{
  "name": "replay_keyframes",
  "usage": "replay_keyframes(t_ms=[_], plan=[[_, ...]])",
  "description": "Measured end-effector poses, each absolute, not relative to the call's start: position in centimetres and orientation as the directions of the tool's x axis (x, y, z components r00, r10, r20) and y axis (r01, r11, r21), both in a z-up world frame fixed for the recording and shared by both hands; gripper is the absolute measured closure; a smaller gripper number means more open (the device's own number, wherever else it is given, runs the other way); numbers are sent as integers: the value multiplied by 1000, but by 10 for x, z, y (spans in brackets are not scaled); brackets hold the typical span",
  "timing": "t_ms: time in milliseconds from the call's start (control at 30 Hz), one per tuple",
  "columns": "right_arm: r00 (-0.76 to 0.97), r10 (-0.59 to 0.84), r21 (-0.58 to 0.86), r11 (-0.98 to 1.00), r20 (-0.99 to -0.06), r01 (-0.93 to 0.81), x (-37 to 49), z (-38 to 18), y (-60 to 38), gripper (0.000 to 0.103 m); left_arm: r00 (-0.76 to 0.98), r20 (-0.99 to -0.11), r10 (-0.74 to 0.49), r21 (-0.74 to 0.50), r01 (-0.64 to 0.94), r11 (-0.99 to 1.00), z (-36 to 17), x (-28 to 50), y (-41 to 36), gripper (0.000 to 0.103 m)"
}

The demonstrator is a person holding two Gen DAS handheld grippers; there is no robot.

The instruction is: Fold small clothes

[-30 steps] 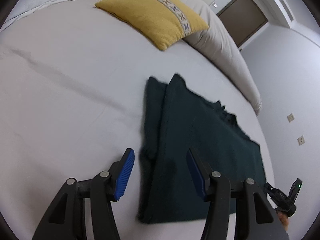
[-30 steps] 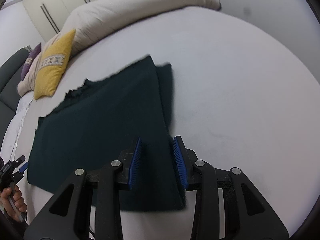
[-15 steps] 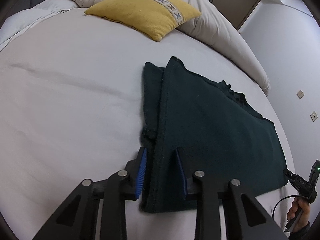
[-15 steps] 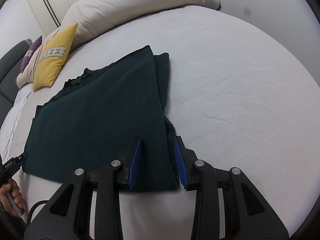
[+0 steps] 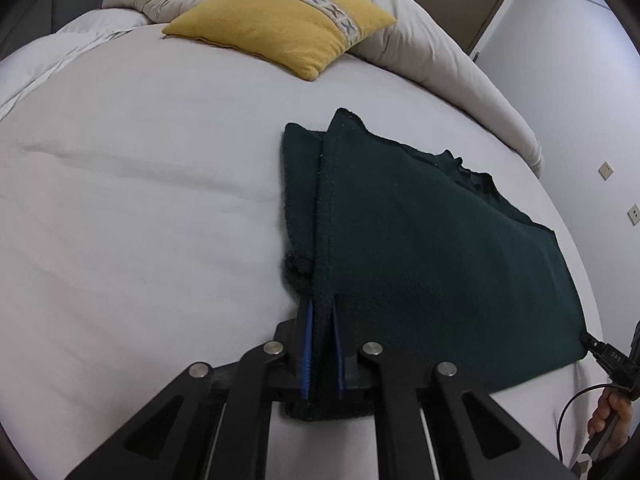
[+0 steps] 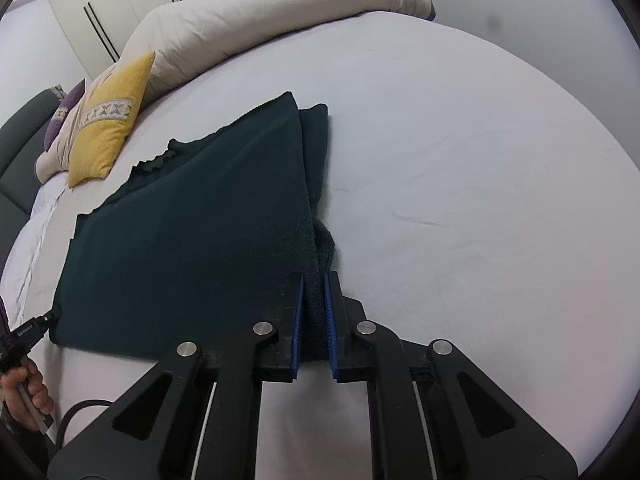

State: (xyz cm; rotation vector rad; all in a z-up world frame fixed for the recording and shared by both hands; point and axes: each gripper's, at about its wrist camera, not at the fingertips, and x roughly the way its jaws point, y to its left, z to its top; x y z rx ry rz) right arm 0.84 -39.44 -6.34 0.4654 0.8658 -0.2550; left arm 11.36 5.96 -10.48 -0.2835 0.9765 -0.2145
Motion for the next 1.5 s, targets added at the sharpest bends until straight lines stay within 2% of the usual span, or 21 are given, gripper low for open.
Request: replay_keyframes(t_ms=[300, 633, 767, 867, 933, 1000, 1067, 1200, 1367, 1400, 1500], plan=[[630, -2, 347, 833, -777, 431, 4, -82, -408, 95, 537, -787, -303, -323, 58, 944, -112, 111, 59, 94], [625, -16, 322, 847, -781, 424, 5, -82, -408, 95, 552, -774, -309, -338, 53, 940, -117, 109, 63, 95], [614, 20, 343, 844, -789, 412, 10, -87, -415, 94, 551, -774, -313, -343, 50, 938, -120, 109, 65, 94], [599, -17, 299, 855, -801, 424, 10, -74, -414, 84, 554, -772, -310, -338, 55, 939, -115, 107, 68, 88], [618, -67, 289, 841, -783, 458, 4, -60, -417, 70, 585, -766, -265, -298, 43, 954, -101, 104, 71, 86], [653, -82, 304, 837, -753, 455, 6, -42, -417, 61, 631, -741, -229, -271, 30, 962, -83, 105, 74, 80], [683, -25, 342, 852, -730, 396, 23, -29, -411, 61, 660, -721, -209, -239, 46, 970, -69, 115, 67, 75], [705, 154, 446, 859, -693, 251, 89, -21, -387, 61, 675, -708, -208, -196, 95, 976, -58, 150, 35, 75], [626, 366, 582, 794, -689, 176, 188, -49, -355, 61, 663, -715, -223, -173, 141, 975, -66, 206, -18, 75], [607, 397, 602, 780, -689, 172, 203, -58, -350, 61, 659, -719, -220, -164, 147, 976, -69, 216, -26, 71], [596, 423, 616, 772, -682, 156, 237, -76, -335, 62, 627, -755, -194, -130, 147, 981, -89, 244, -43, 71]])
